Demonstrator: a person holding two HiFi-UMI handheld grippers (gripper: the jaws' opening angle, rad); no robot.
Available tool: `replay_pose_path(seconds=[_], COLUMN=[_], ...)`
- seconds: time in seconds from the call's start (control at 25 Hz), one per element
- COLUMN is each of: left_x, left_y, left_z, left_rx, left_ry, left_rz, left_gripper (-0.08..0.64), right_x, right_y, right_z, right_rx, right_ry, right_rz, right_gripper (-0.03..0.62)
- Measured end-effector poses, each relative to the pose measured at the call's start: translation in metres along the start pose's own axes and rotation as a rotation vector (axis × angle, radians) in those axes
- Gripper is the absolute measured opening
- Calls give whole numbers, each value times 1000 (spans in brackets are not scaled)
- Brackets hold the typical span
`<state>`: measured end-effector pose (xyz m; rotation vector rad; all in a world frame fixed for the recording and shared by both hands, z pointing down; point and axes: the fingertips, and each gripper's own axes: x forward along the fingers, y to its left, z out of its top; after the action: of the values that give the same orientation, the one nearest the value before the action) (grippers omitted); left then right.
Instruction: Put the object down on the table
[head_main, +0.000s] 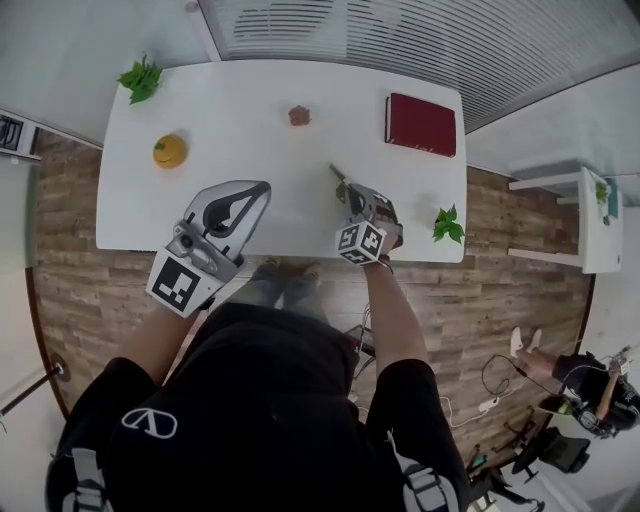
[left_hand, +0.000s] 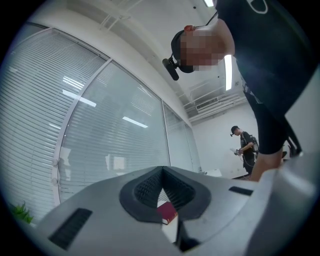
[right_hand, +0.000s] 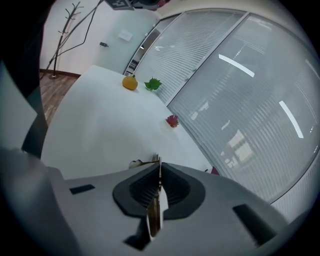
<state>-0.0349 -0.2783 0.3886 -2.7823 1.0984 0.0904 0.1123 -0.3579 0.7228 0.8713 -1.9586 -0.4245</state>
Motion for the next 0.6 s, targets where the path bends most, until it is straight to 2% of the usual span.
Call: replay_pose_path(seconds=[0.24, 0.36, 0.6], left_x=[-3, -3, -3], left_y=[3, 2, 2], left_z=[-5, -5, -4], left_rx=[1, 1, 2], left_ry=[9, 9, 1], left_rz=[6, 7, 8], left_gripper=[5, 5, 5], right_x=[8, 12, 15], right_y=[7, 20, 27], right_z=[-5, -8, -20], right_rx=[-43, -68, -31], right_ry=[22, 47, 88], right_rz=[1, 53, 108], right_gripper=[12, 32, 41])
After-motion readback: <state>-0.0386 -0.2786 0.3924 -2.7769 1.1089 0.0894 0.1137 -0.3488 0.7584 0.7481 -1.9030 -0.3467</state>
